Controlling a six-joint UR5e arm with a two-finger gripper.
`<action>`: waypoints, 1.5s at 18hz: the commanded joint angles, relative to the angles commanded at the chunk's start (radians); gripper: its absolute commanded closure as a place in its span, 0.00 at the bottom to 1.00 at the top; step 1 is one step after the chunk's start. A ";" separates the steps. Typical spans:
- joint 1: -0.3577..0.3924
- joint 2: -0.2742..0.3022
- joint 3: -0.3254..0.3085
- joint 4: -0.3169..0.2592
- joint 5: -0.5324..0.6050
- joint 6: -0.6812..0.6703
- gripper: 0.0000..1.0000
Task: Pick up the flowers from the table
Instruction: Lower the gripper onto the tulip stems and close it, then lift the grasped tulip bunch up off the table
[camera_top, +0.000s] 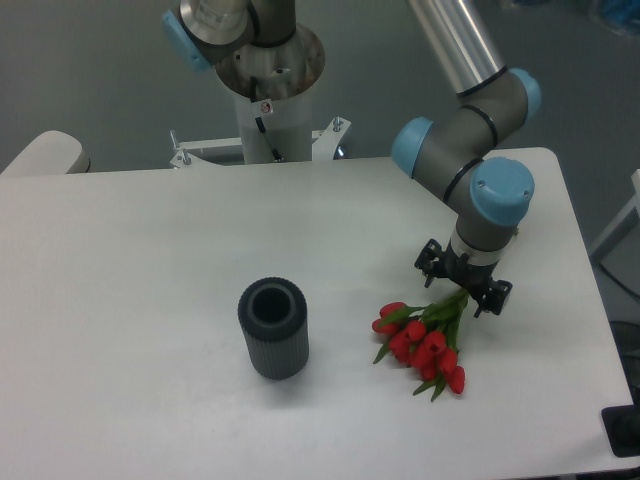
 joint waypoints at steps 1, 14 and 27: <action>-0.003 -0.006 0.014 0.000 -0.002 -0.024 0.00; -0.032 -0.035 0.000 0.049 0.000 -0.039 0.15; -0.025 -0.040 0.041 0.057 -0.044 -0.029 0.65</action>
